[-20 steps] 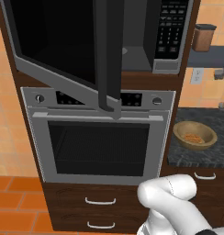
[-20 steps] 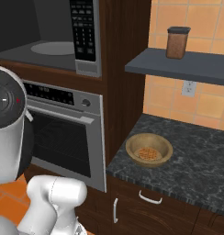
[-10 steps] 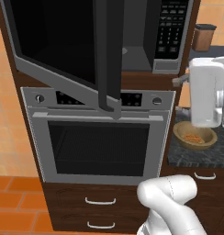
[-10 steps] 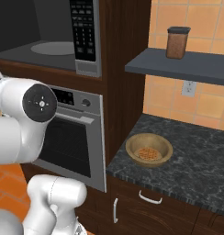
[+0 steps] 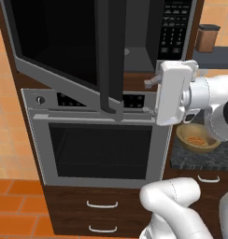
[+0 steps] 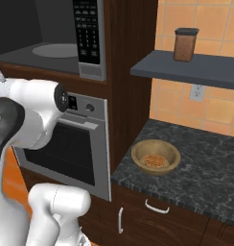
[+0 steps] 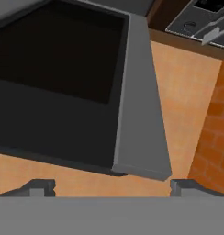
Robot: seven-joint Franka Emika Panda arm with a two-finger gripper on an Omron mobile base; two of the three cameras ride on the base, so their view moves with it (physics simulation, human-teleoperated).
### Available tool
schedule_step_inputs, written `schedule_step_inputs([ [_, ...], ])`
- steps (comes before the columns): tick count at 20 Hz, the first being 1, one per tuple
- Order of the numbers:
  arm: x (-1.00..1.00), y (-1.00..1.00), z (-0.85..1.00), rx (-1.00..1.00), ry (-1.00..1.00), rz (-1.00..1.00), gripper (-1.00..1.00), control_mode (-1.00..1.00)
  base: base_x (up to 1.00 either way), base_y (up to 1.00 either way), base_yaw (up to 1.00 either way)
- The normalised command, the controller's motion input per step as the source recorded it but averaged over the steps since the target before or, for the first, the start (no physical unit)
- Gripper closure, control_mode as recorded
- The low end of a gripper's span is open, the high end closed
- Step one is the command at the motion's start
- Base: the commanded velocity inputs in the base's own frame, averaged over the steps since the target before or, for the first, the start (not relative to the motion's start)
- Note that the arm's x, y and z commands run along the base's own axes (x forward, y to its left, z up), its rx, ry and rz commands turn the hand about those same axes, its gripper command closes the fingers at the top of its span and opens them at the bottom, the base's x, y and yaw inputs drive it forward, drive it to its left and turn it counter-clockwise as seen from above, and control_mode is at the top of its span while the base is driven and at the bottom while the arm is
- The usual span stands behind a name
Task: Open the microwave, place the bowl with waffle inside the microwave, then close the microwave door and turn it on.
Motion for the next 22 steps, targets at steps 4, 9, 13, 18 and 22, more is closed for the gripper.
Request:
schedule_step_inputs([
  [4,0.42,0.56,0.0,0.09,-0.08,0.2,-1.0,-1.0,0.0,0.0,0.0],
  [9,0.72,0.3,0.0,0.15,-0.11,0.25,-1.0,-1.0,0.0,0.0,0.0],
  [13,0.37,0.84,0.0,0.01,-0.08,0.15,-1.0,-1.0,0.0,0.0,0.0],
  [18,0.08,0.95,0.01,0.0,-0.03,0.01,-1.0,-1.0,0.0,0.0,0.0],
  [22,0.0,0.9,0.03,-0.02,-0.04,0.0,-1.0,-1.0,0.0,0.0,0.0],
])
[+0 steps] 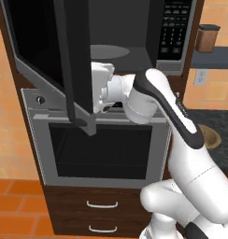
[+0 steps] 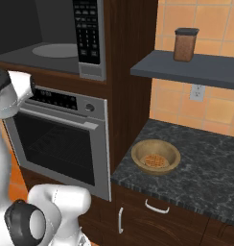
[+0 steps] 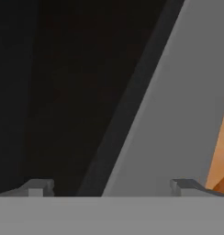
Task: Open the microwave, place the bowl with waffle inside the microwave, then close the microwave door and turn it on.
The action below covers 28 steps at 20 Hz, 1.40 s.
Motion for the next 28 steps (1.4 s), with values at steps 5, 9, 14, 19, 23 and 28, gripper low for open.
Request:
schedule_step_inputs([
  [5,0.0,0.73,0.02,-0.03,-0.04,-0.01,-1.0,-1.0,0.0,0.0,0.0],
  [9,0.0,0.51,0.0,0.0,-0.06,-0.05,-1.0,-1.0,0.0,0.0,0.0],
  [14,0.0,0.32,0.0,0.0,-0.06,-0.1,-1.0,-1.0,0.0,0.0,0.0],
  [19,-0.14,-0.68,0.0,-0.1,0.06,-0.36,-1.0,-1.0,0.0,0.0,0.0],
  [23,0.0,-1.0,0.0,-0.14,0.22,-0.39,-1.0,-1.0,0.0,0.0,0.0],
  [28,-0.02,-1.0,0.01,-0.04,0.28,-0.3,-1.0,-1.0,0.0,0.0,0.0],
])
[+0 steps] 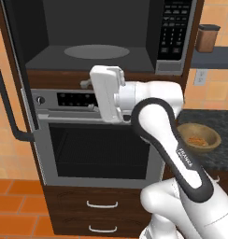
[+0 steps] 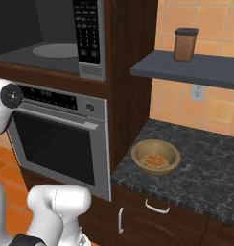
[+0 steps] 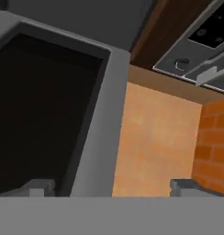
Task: Open the microwave, place the bowl with waffle inside the microwave, then close the microwave door and turn it on.
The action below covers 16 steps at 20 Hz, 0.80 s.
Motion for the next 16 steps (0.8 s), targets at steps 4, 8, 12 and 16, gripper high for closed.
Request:
schedule_step_inputs([
  [4,-0.08,-1.0,-0.06,-0.18,0.26,-0.29,-1.0,-1.0,0.0,0.0,0.0],
  [8,-0.05,-1.0,-0.25,-0.3,0.3,-0.27,-1.0,-1.0,0.0,0.0,0.0],
  [12,-0.13,-1.0,-0.58,-0.1,0.15,-0.26,-1.0,-1.0,0.0,0.0,0.0],
  [16,-0.29,-1.0,-0.89,0.0,0.01,-0.29,-1.0,-1.0,0.0,0.0,0.0],
])
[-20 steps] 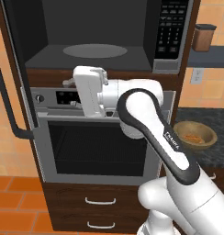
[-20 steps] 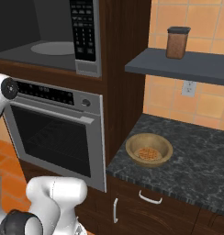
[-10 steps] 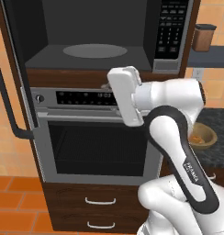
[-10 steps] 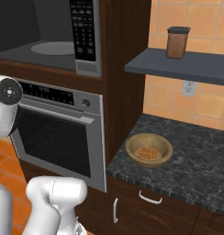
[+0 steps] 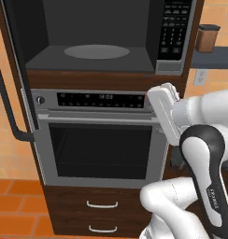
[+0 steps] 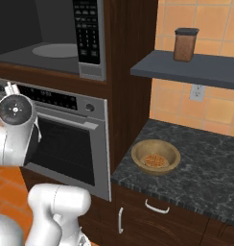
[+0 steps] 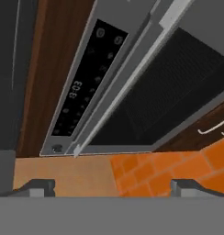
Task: Open the microwave, place the bowl with waffle inside the microwave, then close the microwave door and turn it on.
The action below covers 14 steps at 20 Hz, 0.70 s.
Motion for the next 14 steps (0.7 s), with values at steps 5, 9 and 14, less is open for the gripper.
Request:
schedule_step_inputs([
  [5,-0.16,-1.0,-0.84,0.0,0.06,-0.3,-1.0,-1.0,0.0,0.0,0.0],
  [9,0.0,-1.0,-0.54,0.0,0.21,-0.31,-1.0,-1.0,0.0,0.0,0.0],
  [14,0.0,-1.0,-0.6,0.0,0.14,-0.27,-1.0,-1.0,0.0,0.0,0.0],
])
